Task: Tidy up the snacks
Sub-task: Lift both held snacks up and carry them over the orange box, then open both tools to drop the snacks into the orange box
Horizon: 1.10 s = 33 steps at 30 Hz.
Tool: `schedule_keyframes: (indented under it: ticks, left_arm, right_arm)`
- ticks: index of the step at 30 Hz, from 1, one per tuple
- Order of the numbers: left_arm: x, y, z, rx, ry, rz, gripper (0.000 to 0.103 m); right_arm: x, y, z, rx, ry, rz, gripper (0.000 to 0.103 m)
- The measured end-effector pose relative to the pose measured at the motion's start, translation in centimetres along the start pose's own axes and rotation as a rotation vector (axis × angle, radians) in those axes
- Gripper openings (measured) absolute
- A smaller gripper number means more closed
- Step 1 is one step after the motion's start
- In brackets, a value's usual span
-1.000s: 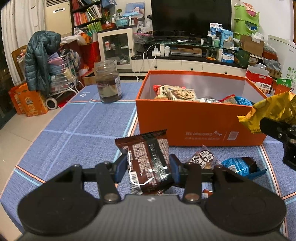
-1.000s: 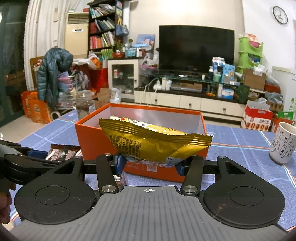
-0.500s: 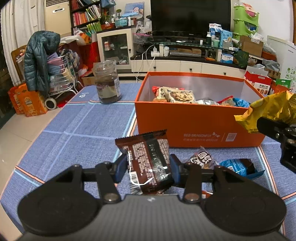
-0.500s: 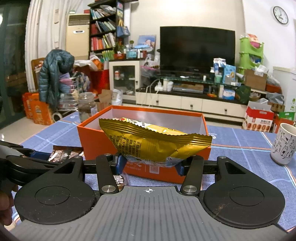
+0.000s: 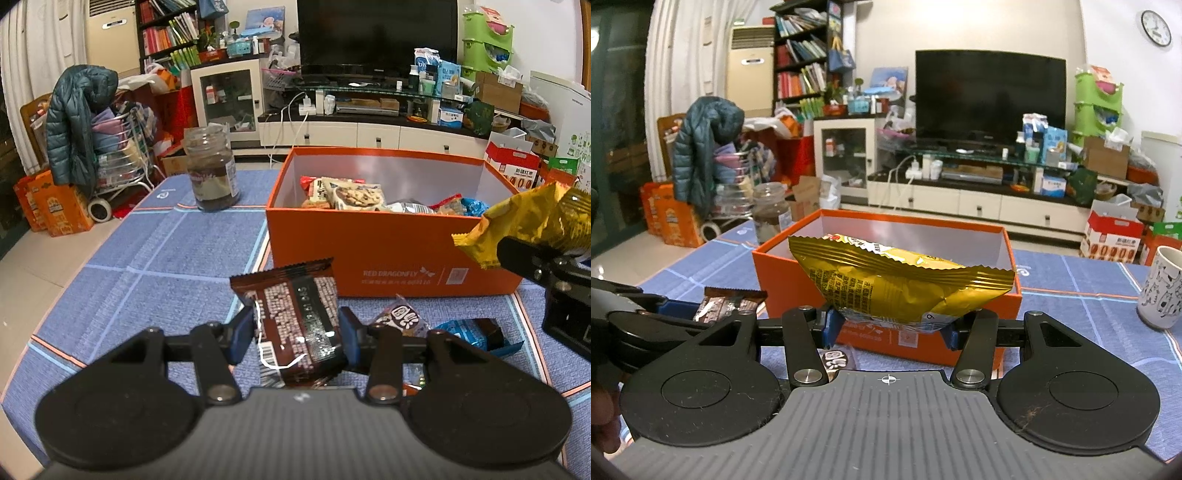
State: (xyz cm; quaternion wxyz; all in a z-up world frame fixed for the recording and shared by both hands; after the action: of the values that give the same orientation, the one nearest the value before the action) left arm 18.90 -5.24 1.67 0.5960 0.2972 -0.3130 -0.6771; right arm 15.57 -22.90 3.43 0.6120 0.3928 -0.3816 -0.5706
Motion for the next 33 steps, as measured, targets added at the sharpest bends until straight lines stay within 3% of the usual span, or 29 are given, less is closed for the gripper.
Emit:
schedule_keyframes:
  ticks: [7,14,21,25,33]
  left_arm:
    - [-0.5,0.8,0.6,0.017,-0.006,0.017,0.044]
    - [-2.2,4.7,2.2,0.102,0.002,0.041,0.045]
    - [-0.7,9.3,-0.9,0.118,0.003,0.016,0.045]
    - [1.0,10.7,-3.4,0.107,-0.013,-0.018,0.045]
    - [2.1,12.6,-6.8,0.089,-0.093,0.025,0.045]
  right_arm:
    - [0.6,0.8,0.2,0.007,0.019,-0.031,0.037]
    - [4.1,4.2,1.2,0.075,-0.028,-0.099,0.037]
    - [7.5,6.2,-2.7,0.043,-0.044,-0.174,0.038]
    - [7.1,6.4,-5.5,0.027,-0.026,-0.144,0.038]
    - [6.4,7.9,-8.6,0.055,-0.042,-0.084,0.037]
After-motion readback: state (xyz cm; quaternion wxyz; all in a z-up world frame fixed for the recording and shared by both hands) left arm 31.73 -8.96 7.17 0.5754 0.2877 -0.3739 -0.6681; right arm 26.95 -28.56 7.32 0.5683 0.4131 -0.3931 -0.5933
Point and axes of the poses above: each gripper's, at about its wrist camera, not at the fingertips, and z roughly against the way its jaws point, x to its right, y to its top, the point moved 1 cm from there along -z, roughly the way its jaws point, and after that the axes turned 3 degrees about -y, right-handed, at the moved point
